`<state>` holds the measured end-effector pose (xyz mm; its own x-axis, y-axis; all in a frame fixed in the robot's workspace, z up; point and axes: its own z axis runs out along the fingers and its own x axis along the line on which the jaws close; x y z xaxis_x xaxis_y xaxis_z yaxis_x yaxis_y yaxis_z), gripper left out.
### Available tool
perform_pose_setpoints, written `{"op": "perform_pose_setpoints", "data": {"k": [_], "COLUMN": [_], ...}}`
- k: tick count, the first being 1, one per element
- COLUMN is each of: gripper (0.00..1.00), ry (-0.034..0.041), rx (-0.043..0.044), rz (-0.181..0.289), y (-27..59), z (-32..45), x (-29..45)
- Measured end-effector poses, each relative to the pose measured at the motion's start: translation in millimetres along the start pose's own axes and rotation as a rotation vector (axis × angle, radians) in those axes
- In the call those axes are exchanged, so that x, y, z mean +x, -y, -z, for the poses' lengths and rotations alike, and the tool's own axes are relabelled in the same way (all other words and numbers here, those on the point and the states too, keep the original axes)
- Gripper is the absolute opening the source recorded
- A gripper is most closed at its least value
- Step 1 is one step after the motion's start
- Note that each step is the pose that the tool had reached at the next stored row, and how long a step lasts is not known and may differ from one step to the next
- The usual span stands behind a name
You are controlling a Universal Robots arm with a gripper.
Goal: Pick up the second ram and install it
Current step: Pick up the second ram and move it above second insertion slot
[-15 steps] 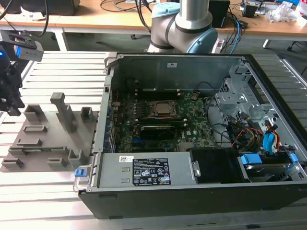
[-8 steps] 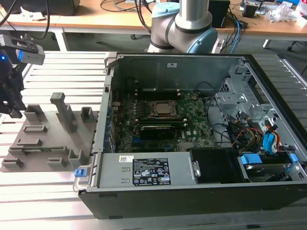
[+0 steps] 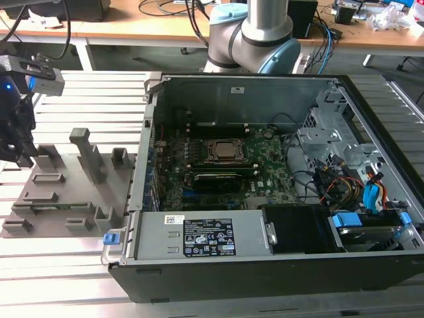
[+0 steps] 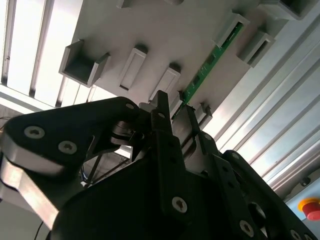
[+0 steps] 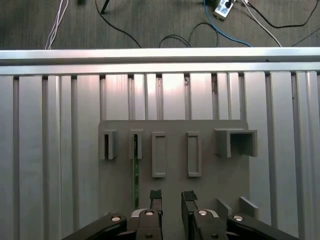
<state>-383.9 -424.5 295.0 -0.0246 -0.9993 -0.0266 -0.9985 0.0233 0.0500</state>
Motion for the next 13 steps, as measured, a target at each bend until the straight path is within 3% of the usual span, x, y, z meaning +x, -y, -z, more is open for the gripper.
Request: {"op": "perform_pose_setpoints", "data": {"k": [13], "gripper": [0.30], "ry": [0.0000], "rx": [0.0000], "rz": [0.000], "y": [0.7], "z": [-12.5], "x": [0.9]}}
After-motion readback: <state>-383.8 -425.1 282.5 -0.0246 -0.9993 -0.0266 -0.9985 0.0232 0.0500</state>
